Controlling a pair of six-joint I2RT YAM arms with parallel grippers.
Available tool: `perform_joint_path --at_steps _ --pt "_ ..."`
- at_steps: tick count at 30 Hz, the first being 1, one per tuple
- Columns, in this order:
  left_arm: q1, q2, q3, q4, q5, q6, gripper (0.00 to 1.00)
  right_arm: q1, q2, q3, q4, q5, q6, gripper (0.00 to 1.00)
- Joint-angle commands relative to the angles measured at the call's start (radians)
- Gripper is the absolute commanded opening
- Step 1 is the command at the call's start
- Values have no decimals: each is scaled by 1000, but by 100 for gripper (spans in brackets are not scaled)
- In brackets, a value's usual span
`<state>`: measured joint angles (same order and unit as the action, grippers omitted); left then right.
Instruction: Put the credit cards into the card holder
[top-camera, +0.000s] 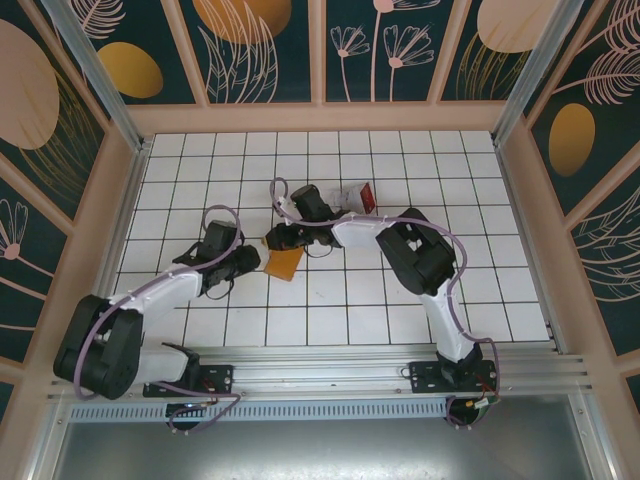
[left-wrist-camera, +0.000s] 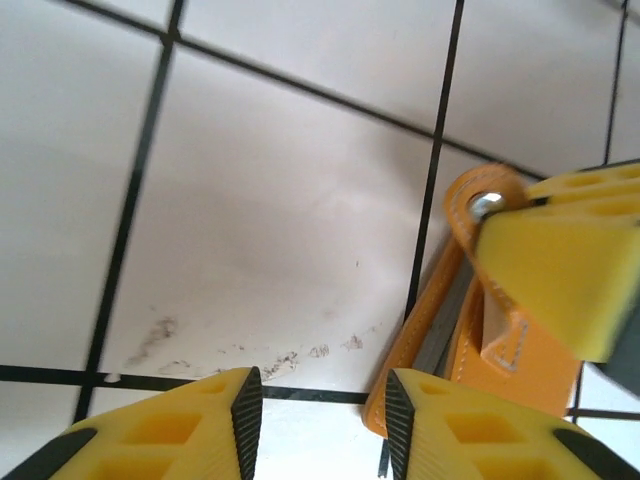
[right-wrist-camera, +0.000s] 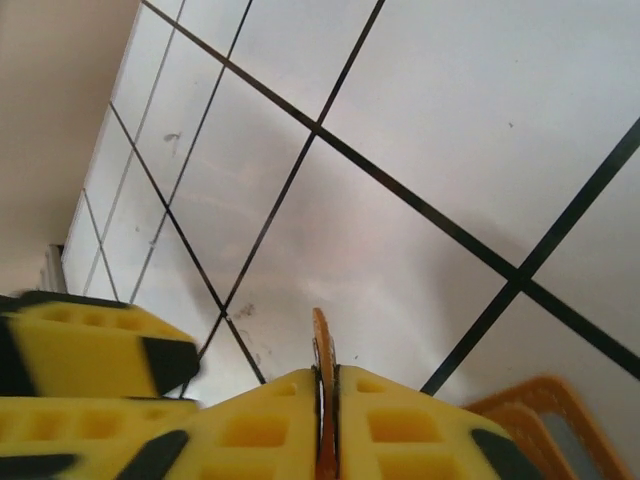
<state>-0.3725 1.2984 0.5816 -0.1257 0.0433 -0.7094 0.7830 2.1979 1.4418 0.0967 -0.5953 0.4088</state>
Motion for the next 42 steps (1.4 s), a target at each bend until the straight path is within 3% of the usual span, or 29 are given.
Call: perform_joint_path --at_steps 1,3,9,16,23,30,35,42 --pt "-4 -41 35 -90 -42 16 41 31 26 62 -99 38 -44 29" --pt "-3 -49 51 -82 -11 12 40 43 12 78 -116 50 -50 36" --pt "-3 -76 76 -45 69 14 36 35 -84 57 -129 109 -44 43" --pt "-55 -63 98 -29 97 -6 30 0 -248 -66 -107 288 47 55" --pt "-168 26 225 -66 80 22 29 -63 -405 -313 -29 301 150 56" --pt "-184 226 356 -236 56 99 24 -67 -457 -499 40 258 243 56" --pt "-184 289 328 -269 -17 128 19 -41 -432 -542 88 266 284 56" --pt "-184 399 264 -189 -49 123 14 3 -360 -547 223 220 386 56"
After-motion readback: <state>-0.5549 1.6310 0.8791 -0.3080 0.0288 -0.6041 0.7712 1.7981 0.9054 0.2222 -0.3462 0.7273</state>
